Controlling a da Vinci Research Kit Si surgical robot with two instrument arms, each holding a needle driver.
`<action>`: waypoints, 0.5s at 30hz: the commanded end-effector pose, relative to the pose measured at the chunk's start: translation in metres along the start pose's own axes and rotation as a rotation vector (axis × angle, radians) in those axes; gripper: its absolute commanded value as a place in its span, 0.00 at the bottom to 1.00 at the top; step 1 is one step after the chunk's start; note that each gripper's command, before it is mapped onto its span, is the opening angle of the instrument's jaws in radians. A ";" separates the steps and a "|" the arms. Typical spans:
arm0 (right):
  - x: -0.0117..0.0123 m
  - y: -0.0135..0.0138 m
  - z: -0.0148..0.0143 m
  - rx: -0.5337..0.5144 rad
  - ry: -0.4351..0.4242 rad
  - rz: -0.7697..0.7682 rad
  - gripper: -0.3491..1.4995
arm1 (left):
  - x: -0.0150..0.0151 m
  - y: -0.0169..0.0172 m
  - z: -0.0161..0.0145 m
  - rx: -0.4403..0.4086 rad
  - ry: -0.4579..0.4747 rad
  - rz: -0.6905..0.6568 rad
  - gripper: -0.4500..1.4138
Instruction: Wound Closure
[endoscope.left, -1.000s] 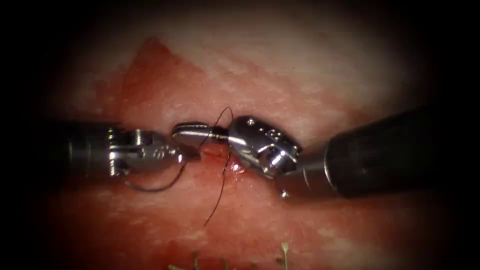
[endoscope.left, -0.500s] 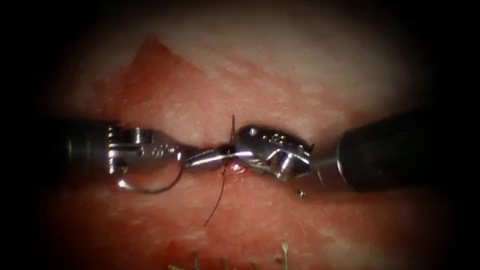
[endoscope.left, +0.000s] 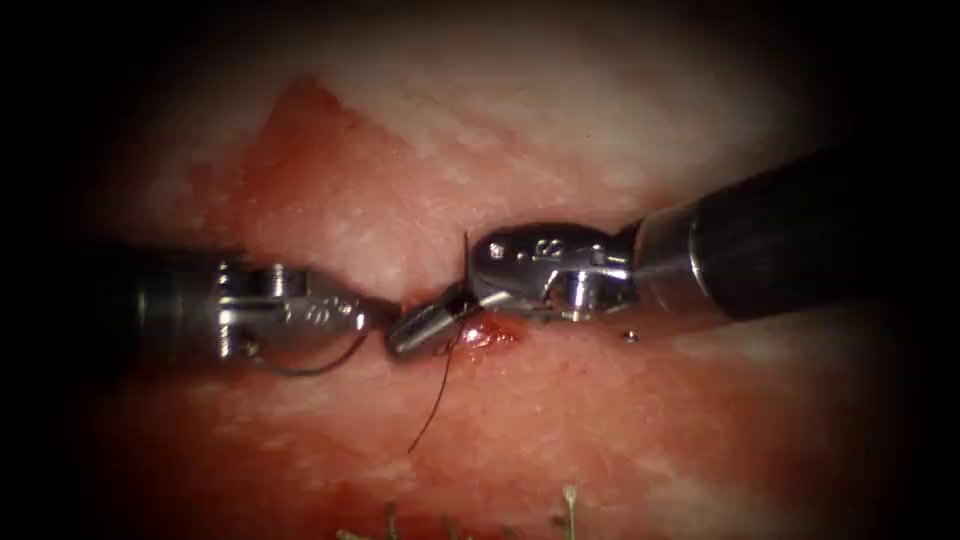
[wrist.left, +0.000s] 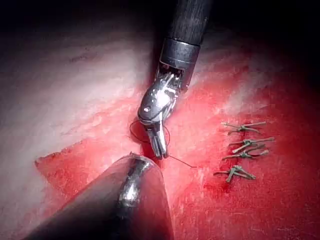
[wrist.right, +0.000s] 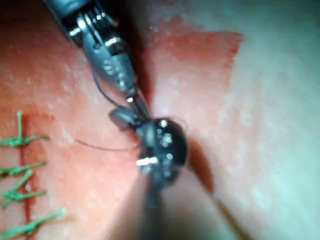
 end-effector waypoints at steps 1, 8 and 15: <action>-0.0007 0.0000 0.0019 0.026 -0.017 -0.012 0.29 | 0.0000 0.0003 0.0007 -0.009 0.003 -0.001 0.00; -0.0013 -0.0005 0.0034 0.072 -0.074 -0.042 0.30 | 0.0001 0.0001 0.0005 -0.014 0.002 -0.001 0.00; -0.0017 -0.0014 0.0033 0.113 -0.116 -0.062 0.37 | 0.0000 0.0002 0.0005 -0.016 0.000 0.001 0.00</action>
